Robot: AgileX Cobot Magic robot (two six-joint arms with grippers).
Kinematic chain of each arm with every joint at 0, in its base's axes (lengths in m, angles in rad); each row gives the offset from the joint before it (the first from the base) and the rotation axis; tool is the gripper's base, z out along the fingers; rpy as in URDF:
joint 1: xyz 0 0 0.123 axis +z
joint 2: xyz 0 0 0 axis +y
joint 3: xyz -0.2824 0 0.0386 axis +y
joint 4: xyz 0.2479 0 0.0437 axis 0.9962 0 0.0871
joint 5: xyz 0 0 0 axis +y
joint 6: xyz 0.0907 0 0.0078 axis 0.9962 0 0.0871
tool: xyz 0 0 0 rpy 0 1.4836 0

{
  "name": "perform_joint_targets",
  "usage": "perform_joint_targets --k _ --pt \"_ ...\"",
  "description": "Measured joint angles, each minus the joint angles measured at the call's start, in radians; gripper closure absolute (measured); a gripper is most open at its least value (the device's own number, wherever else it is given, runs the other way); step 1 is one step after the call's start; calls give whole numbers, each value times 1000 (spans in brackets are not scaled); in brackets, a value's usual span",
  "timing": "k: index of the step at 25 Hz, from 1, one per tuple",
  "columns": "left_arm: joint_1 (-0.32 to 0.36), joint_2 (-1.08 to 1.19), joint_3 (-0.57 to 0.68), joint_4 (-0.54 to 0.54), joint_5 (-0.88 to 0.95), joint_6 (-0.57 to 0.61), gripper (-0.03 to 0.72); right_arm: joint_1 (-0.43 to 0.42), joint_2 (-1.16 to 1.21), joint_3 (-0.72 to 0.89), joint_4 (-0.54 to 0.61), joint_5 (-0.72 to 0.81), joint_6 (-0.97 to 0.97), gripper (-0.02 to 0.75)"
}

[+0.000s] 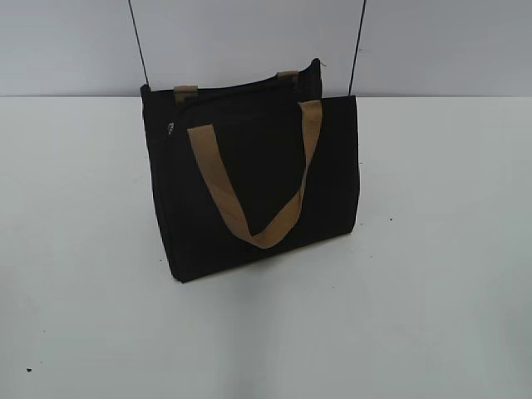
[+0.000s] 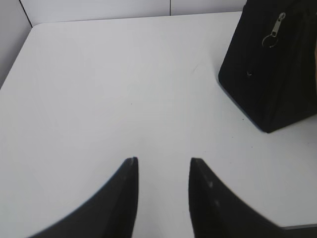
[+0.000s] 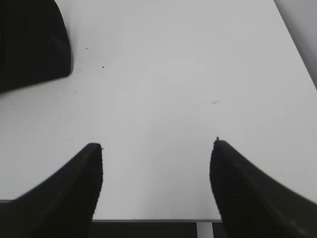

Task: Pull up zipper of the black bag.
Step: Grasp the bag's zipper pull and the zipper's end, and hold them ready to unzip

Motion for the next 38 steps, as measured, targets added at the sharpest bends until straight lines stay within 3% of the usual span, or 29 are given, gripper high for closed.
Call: perform_joint_targets --k 17,25,31,35,38 --pt "0 0 0 -16 0 0 406 0 0 0 0 0 0 221" --pt "0 47 0 -17 -3 0 243 0 0 0 0 0 0 221" --pt "0 232 -11 -21 -59 3 210 0 0 0 0 0 0 221" --pt "0 384 -14 -97 -196 70 209 0 0 0 0 0 0 221" --pt "0 490 -14 -208 -310 208 209 0 0 0 0 0 0 221"
